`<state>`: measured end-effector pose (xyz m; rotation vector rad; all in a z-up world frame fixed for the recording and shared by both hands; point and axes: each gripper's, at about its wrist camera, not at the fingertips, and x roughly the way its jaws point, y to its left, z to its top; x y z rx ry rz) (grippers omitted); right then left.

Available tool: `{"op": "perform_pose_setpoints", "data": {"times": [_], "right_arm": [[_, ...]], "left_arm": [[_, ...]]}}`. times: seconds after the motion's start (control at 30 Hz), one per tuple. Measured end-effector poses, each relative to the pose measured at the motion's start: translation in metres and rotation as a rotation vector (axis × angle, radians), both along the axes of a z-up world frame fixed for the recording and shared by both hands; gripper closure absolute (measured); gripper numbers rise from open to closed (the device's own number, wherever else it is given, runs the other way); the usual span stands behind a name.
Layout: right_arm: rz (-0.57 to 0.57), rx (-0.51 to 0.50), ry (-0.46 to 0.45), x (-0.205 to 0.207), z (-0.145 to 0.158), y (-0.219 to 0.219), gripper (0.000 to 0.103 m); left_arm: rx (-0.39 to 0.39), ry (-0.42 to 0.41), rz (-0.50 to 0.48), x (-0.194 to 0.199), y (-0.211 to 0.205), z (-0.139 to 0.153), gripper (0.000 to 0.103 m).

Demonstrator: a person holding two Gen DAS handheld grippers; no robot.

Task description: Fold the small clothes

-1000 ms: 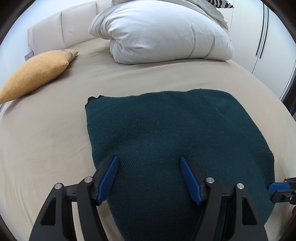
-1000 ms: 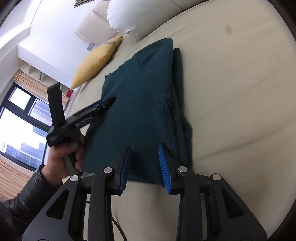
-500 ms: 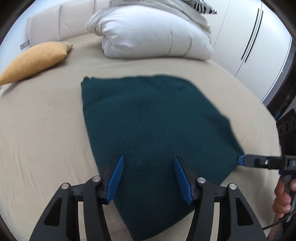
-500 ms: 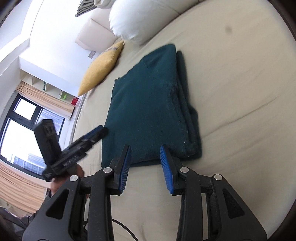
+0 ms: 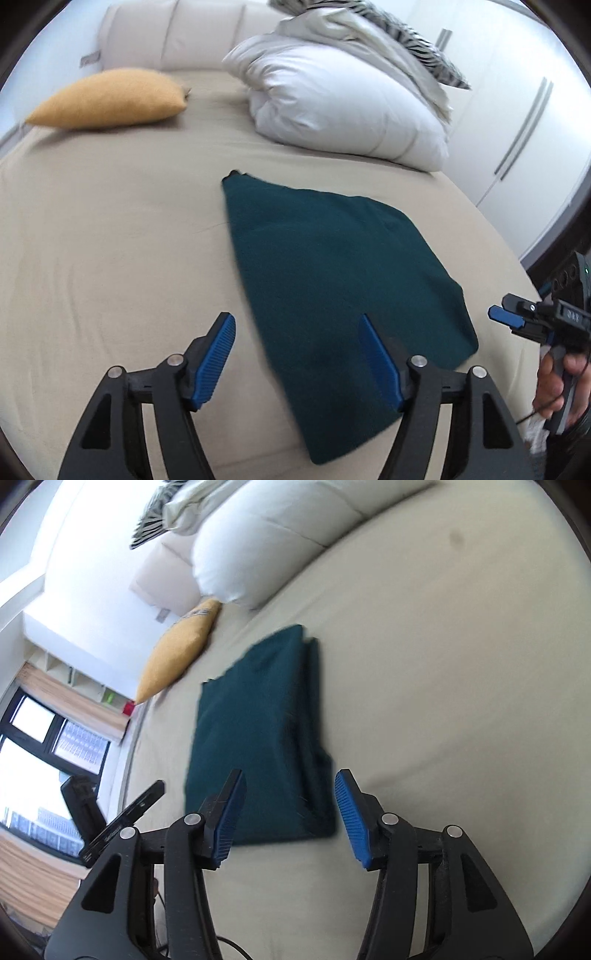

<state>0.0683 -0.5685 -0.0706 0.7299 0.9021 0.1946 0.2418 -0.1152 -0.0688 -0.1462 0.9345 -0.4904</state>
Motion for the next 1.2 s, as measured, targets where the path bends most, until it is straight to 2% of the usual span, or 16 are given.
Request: {"op": "perform_pose_setpoints", "data": {"times": [0.03,0.1,0.17,0.2,0.3,0.33,0.37,0.47,0.57,0.67,0.73,0.83,0.9,1.03,1.1,1.2], "right_arm": [[0.024,-0.004,-0.017,0.009,0.006,0.006,0.053],[0.046,-0.035,-0.039,0.025,0.013,0.017,0.053],[0.033,-0.081,-0.026,0.037,0.013,0.019,0.053],[0.026,-0.085,-0.017,0.041,0.011,0.017,0.049],[-0.002,-0.129,0.080,0.065,-0.008,0.011,0.046],[0.009,-0.139,0.123,0.072,-0.018,0.011,0.046],[0.031,-0.152,0.153,0.077,-0.026,0.013,0.046],[0.074,-0.204,0.168,0.087,-0.039,0.017,0.049],[0.033,-0.111,0.170,0.092,-0.048,-0.001,0.059],[0.027,-0.003,0.175,0.095,-0.054,-0.012,0.065],[0.065,0.072,0.189,0.100,-0.058,-0.011,0.066],[0.088,0.076,0.214,0.107,-0.062,-0.004,0.066],[0.090,0.115,0.225,0.109,-0.066,-0.006,0.070],[0.071,0.262,0.216,0.105,-0.082,-0.016,0.076],[0.047,0.350,0.212,0.101,-0.093,-0.023,0.079],[0.031,0.371,0.186,0.098,-0.092,-0.020,0.079]], "left_arm": [[-0.031,0.010,0.013,0.005,0.003,0.001,0.032],[-0.041,0.002,0.018,0.008,0.004,0.004,0.028],[-0.041,0.052,0.019,0.020,0.002,-0.007,0.019],[-0.055,0.084,0.019,0.025,0.001,-0.016,0.019],[-0.101,0.234,0.064,0.043,0.007,-0.047,0.017],[-0.148,0.253,0.074,0.045,0.008,-0.053,0.015],[-0.157,0.247,0.076,0.045,0.007,-0.053,0.014],[-0.143,0.242,0.034,0.049,-0.006,-0.052,0.014],[-0.139,0.246,0.015,0.056,-0.016,-0.054,0.014],[-0.160,0.262,0.010,0.061,-0.020,-0.057,0.014],[-0.183,0.274,0.009,0.064,-0.017,-0.060,0.019],[-0.205,0.291,0.004,0.067,-0.014,-0.062,0.025],[-0.204,0.297,-0.002,0.067,-0.012,-0.062,0.029],[-0.212,0.317,-0.009,0.068,-0.013,-0.062,0.037],[-0.222,0.334,-0.013,0.069,-0.013,-0.061,0.048],[-0.278,0.378,-0.023,0.069,-0.008,-0.059,0.063]]}}
